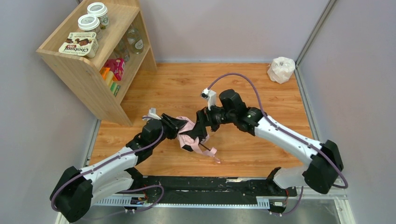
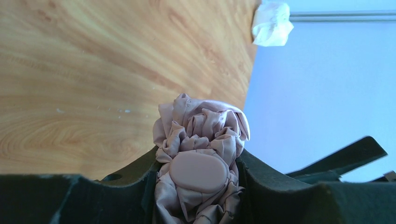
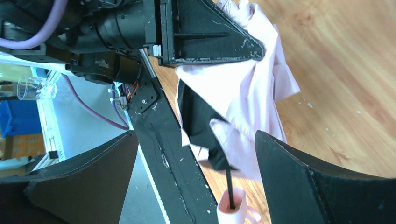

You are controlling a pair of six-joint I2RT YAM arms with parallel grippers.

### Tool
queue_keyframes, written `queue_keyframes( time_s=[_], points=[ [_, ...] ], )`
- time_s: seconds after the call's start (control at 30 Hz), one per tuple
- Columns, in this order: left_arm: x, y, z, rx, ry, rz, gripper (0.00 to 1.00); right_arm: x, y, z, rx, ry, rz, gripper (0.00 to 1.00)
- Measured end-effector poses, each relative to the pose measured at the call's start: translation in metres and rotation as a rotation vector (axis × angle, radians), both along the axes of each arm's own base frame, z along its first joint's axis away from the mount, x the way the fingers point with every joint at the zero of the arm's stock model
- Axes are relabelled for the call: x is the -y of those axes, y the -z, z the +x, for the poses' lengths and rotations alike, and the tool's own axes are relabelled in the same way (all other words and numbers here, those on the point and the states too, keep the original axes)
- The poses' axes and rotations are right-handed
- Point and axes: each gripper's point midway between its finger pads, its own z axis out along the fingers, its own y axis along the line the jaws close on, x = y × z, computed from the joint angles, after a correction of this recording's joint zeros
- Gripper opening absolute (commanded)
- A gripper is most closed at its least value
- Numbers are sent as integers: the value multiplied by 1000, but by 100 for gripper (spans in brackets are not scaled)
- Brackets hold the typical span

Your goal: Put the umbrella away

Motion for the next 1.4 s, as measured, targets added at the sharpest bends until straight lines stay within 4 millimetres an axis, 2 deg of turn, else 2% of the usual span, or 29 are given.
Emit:
queue_keyframes(
  time_s=[0.13,0.27,0.37,0.4,0.47,0.57,0.67,0.87,0.97,1.13,1.2,1.4],
  points=[
    [-9,-22,4,88,-34,0,0,15,-37,-8,113,61,20,85],
    [-16,-47,7,174,-69,-30,0,21,-68,-38,201,72,110,61],
    [-18,-64,8,217,-87,-72,0,25,-71,-56,219,57,178,45],
    [-18,-69,8,226,-92,-86,0,25,-66,-58,217,60,183,45],
    [-19,-77,8,236,-103,-119,0,23,-54,-58,210,63,177,45],
    [-20,-86,8,245,-116,-159,0,17,-33,-55,204,72,154,59],
    [-22,-91,8,257,-127,-176,0,12,-23,-51,213,84,150,61],
    [-26,-99,6,272,-134,-188,0,8,-35,-39,295,120,186,66],
    [-25,-103,3,276,-126,-203,0,8,-35,-33,332,140,173,67],
    [-24,-107,1,262,-118,-212,0,5,-30,-34,417,170,119,71],
    [-24,-109,2,260,-118,-205,0,3,-31,-37,443,170,97,75],
    [-26,-126,3,282,-133,-211,0,1,-52,-38,509,210,59,86]
  ],
)
